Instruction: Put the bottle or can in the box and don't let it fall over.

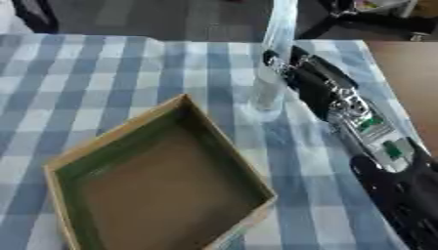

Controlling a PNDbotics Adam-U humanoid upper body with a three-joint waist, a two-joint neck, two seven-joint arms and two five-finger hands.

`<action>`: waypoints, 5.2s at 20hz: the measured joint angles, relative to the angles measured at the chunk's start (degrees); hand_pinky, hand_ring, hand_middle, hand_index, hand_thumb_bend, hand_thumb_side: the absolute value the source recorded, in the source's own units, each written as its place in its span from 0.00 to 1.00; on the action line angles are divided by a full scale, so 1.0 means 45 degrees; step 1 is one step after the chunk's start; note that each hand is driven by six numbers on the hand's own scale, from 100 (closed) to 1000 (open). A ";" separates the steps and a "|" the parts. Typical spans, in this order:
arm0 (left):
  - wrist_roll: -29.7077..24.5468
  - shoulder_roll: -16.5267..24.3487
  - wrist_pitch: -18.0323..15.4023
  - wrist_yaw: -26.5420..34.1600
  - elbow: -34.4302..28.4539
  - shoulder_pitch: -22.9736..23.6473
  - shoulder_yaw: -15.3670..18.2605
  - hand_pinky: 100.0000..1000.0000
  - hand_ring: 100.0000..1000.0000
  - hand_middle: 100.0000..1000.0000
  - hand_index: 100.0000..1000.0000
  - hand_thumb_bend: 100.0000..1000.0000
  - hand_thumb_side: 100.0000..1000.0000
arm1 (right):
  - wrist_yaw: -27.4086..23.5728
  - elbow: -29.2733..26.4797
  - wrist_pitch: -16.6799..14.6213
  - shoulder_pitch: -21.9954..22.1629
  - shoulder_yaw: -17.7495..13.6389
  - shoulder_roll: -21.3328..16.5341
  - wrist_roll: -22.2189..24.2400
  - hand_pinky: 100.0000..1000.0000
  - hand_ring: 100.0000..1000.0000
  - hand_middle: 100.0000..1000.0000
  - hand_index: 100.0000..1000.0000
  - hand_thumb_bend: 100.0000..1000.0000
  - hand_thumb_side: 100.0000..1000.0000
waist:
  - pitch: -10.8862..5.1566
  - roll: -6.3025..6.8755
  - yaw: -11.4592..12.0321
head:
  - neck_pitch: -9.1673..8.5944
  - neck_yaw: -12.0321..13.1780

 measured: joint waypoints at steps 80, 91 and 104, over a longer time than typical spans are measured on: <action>0.1170 -0.0076 0.0644 0.0105 0.0725 0.0229 0.0827 0.97 1.00 1.00 0.56 0.00 0.53 | -0.2376 -0.4985 -0.1210 -0.0073 0.1251 0.0604 -0.4297 0.00 0.12 0.45 0.06 0.00 0.41 | -0.1088 -0.0405 -0.0534 | 0.1215 -0.0066; 0.0736 -0.0287 0.0750 0.0107 0.1385 -0.0071 0.0810 0.97 1.00 1.00 0.56 0.00 0.54 | -0.2691 -0.4989 -0.2612 -0.0728 0.2298 0.1174 -0.3731 0.00 0.12 0.41 0.06 0.00 0.41 | -0.1135 -0.0345 -0.0124 | 0.1308 -0.0480; 0.0110 0.0673 0.0374 0.0631 0.1704 0.0697 0.0527 0.98 1.00 1.00 0.55 0.00 0.52 | -0.1753 -0.4991 -0.4817 -0.0755 0.3051 0.1243 -0.3720 0.00 0.12 0.35 0.06 0.00 0.41 | -0.1135 0.0044 -0.0029 | 0.1337 -0.0950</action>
